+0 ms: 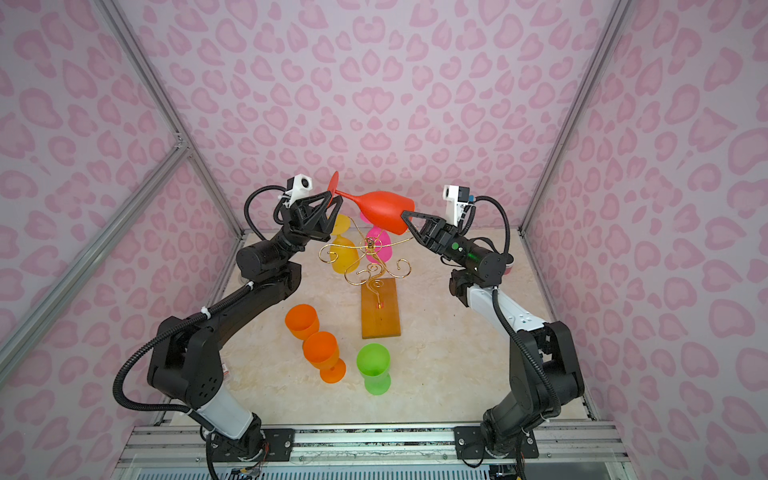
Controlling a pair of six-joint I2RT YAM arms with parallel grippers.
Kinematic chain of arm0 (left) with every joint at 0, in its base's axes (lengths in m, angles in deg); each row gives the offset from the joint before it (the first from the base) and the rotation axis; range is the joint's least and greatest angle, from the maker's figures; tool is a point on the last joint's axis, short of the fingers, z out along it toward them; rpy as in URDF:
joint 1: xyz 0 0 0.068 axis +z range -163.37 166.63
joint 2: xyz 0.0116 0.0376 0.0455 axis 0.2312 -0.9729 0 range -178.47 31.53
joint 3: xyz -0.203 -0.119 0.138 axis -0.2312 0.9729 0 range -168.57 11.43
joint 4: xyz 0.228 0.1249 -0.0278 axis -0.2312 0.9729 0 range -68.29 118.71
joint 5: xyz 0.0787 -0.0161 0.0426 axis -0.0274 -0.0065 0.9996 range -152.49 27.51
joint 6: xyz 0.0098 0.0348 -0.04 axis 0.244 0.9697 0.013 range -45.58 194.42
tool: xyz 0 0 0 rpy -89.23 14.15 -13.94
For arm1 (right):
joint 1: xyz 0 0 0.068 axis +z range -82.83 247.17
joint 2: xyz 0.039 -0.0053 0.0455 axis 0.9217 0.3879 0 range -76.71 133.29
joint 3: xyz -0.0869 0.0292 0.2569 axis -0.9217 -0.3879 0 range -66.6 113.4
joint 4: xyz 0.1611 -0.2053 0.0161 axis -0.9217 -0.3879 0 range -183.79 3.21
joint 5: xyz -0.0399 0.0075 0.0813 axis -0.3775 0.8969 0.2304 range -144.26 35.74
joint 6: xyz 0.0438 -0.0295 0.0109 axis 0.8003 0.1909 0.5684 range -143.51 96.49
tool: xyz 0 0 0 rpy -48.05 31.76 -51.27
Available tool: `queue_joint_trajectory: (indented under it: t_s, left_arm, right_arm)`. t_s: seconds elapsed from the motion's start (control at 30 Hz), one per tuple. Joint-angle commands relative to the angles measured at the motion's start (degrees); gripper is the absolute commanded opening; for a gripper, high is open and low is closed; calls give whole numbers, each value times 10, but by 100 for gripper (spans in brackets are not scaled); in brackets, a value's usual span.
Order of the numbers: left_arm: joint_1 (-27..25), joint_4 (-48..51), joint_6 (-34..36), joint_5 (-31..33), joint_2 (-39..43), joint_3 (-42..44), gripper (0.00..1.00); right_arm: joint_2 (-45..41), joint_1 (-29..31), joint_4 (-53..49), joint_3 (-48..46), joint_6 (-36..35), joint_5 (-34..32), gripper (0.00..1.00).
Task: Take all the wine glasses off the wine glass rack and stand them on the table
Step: 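Close the right gripper on the red glass bowl and open the left gripper, then carry the red glass with the right gripper down toward the table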
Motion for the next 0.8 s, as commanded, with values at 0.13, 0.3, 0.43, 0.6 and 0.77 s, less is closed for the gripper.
queue_joint_trajectory:
  t_s: [0.13,0.3,0.43,0.6,0.77]
  left_arm:
    - [0,-20,18,-19,8,-2,53]
    - [0,-20,36,-33,20,11,62]
    - [0,-20,50,-57,30,18,65]
    - [0,-16,76,-92,51,20,68]
    - [0,12,137,-109,83,31,68]
  right_arm:
    - [-9,-13,-15,9,-13,11,0]
    - [-30,-33,-40,12,-26,3,0]
    - [-64,-54,-103,12,-61,2,0]
    - [-141,-82,-307,6,-185,9,0]
    - [-242,-92,-816,82,-524,-74,0]
